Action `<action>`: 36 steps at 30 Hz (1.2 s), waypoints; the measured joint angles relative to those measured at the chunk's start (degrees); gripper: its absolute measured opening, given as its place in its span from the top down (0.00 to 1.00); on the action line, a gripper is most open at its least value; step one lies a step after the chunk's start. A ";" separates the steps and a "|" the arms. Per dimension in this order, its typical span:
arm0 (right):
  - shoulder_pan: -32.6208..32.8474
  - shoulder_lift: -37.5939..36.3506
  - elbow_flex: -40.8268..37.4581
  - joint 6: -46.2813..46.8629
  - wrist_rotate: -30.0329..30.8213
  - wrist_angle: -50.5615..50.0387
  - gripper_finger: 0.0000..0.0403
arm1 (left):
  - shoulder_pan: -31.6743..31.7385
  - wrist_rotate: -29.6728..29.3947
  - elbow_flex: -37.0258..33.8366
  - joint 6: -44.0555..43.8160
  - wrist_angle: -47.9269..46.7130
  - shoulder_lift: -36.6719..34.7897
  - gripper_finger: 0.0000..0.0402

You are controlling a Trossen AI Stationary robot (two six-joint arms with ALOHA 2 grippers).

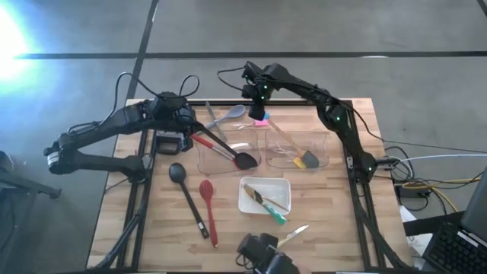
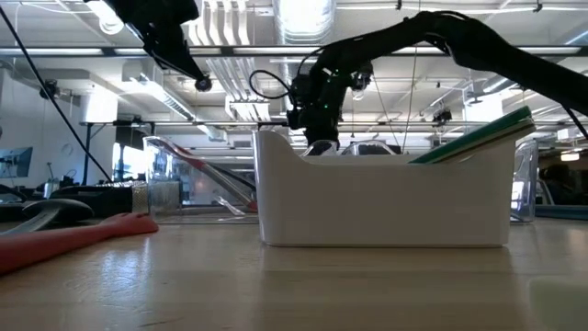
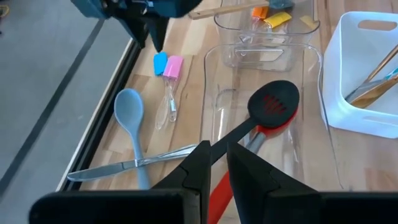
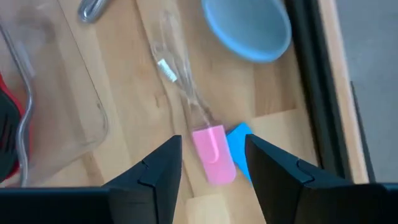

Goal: Pick & Place Kitchen Items
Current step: Put the pink spatula into the right transparent bin

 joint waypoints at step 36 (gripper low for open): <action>5.01 0.70 -8.91 21.80 7.52 10.79 0.74 | -0.01 0.15 0.00 2.38 0.25 0.00 0.86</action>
